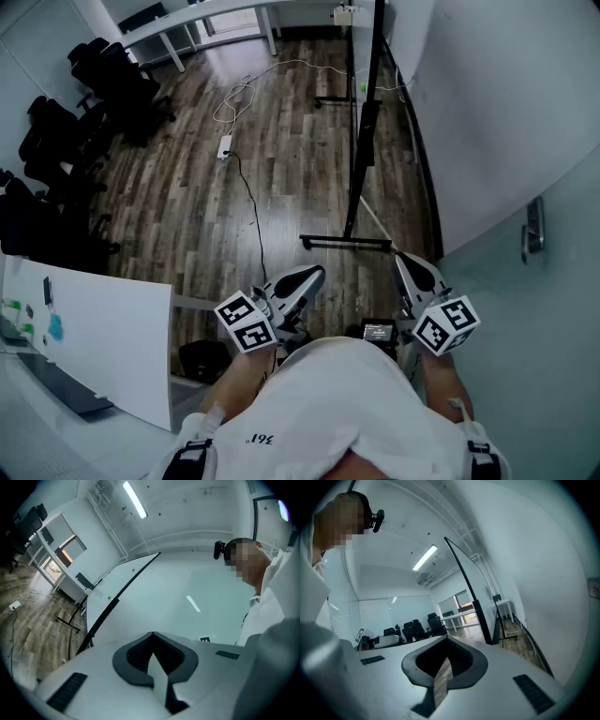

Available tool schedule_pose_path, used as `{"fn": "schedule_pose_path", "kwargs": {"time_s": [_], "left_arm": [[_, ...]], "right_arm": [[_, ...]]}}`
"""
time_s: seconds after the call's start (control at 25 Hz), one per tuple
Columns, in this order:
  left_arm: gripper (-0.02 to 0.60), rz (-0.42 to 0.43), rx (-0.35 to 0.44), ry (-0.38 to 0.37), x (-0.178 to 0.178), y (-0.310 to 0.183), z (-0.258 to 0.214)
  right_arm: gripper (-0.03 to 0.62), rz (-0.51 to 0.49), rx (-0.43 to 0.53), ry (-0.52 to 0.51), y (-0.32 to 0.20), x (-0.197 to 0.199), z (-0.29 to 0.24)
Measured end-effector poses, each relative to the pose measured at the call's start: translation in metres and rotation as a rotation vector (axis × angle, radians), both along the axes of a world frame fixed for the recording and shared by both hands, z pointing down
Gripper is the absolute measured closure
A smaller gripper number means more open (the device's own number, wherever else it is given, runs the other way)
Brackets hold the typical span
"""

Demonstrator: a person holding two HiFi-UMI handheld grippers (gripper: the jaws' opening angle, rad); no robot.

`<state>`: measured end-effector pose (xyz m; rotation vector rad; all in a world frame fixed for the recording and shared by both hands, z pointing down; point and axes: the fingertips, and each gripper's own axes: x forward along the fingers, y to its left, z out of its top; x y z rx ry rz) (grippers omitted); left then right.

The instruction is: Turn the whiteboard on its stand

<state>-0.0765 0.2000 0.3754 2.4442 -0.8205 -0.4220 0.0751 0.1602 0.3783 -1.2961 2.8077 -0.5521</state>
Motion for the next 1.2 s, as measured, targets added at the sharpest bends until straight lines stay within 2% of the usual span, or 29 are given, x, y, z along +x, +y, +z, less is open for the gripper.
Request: {"fn": "schedule_pose_path", "kwargs": {"time_s": [0.6, 0.8, 1.2], "left_arm": [[0.574, -0.019, -0.009, -0.012, 0.026, -0.007, -0.001], [0.575, -0.029, -0.013, -0.013, 0.039, -0.011, -0.001], [0.575, -0.054, -0.013, -0.018, 0.053, -0.013, 0.002]], "right_arm": [[0.568, -0.020, -0.015, 0.019, -0.005, 0.030, 0.006], [0.566, -0.041, 0.011, 0.086, -0.009, 0.039, 0.009], [0.565, -0.026, 0.010, 0.075, -0.020, 0.061, 0.016]]}}
